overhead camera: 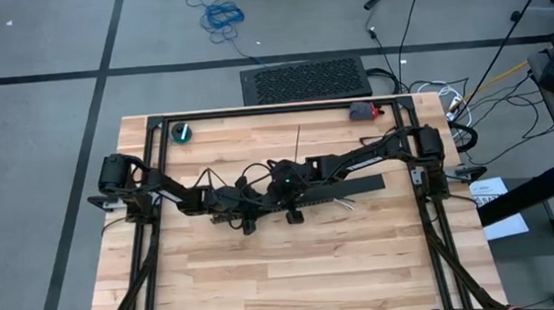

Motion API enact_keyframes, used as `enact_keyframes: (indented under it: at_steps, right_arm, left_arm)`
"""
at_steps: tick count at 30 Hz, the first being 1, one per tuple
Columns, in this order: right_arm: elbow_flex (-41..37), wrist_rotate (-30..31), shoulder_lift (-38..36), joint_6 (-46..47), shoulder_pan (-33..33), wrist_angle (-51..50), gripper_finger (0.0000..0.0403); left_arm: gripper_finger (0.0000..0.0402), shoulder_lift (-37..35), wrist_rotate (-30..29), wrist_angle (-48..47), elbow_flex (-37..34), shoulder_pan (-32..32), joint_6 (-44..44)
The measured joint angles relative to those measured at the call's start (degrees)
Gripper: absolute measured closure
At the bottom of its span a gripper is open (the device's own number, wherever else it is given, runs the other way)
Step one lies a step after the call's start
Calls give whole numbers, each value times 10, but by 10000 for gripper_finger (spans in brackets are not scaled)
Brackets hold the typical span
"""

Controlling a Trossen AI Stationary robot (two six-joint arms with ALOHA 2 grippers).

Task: Ziptie cables
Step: Insert the cable duct cover

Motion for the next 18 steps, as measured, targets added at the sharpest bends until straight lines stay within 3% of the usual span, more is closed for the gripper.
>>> enact_keyframes:
  at_steps: [10,18]
  right_arm:
    - [-1,0,0,12,0,1,403]
    - [-1,2,0,18,0,4,403]
  left_arm:
    - [155,-4,6,18,0,-1,31]
    - [81,-8,14,16,2,-2,50]
